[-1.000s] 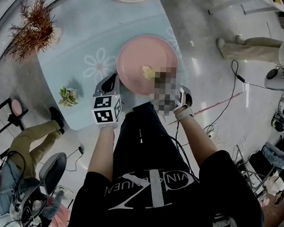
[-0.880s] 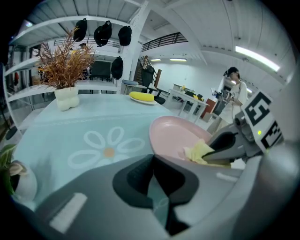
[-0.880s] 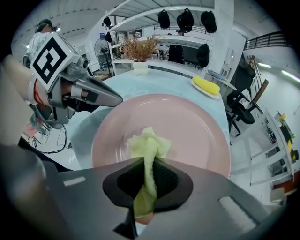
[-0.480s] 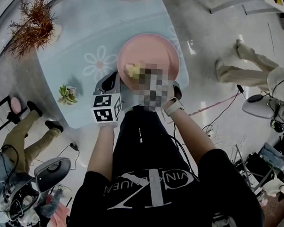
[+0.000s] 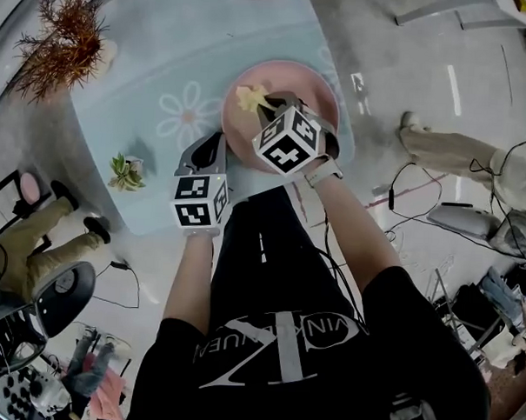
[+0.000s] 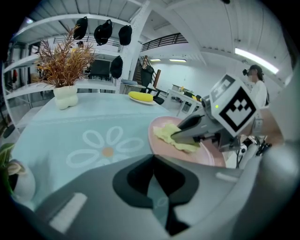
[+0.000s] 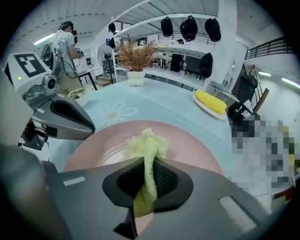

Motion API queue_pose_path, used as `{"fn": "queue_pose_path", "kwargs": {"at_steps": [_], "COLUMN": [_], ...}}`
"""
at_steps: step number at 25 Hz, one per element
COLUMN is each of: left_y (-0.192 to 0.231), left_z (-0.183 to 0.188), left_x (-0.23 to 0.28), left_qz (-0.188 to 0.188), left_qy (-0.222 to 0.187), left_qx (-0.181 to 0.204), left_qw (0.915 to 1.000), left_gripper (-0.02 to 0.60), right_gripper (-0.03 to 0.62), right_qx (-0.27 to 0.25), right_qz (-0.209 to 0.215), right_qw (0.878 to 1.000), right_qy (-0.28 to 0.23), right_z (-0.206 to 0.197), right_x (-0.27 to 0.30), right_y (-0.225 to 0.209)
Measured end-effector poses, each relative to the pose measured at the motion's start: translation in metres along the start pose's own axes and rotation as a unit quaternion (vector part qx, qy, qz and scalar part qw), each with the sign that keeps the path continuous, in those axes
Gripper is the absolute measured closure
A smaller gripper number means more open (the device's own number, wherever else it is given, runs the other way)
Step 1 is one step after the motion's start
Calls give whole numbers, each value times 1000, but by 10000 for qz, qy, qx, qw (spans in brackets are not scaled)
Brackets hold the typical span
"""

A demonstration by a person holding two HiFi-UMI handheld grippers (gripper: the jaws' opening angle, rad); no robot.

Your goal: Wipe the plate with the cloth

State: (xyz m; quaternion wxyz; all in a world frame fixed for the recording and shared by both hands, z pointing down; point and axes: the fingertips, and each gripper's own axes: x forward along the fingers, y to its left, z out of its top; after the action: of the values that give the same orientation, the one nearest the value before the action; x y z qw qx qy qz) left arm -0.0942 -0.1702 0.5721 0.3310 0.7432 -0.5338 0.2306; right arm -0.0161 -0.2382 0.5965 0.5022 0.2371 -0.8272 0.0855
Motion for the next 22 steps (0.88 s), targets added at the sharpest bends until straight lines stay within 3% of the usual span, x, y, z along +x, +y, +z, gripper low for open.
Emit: {"fn": "queue_pose_path", "kwargs": {"at_steps": [10,22], "left_y": [1,-1], "left_z": [1,1], "left_x": [1,-2], "left_qz": [10,-28], "left_qy": [9,32], "left_qx": [-19,7], "left_qw": [10000,10000], "left_gripper": [581,581], "right_gripper": [554,556], "right_qx": [374,427], "right_qz": [-500,-467], "right_qw": [9980,9974], "right_qy": [107,330], "right_z": [-30,-65], "right_x": [-14,-39], "right_y": [-39,-7]}}
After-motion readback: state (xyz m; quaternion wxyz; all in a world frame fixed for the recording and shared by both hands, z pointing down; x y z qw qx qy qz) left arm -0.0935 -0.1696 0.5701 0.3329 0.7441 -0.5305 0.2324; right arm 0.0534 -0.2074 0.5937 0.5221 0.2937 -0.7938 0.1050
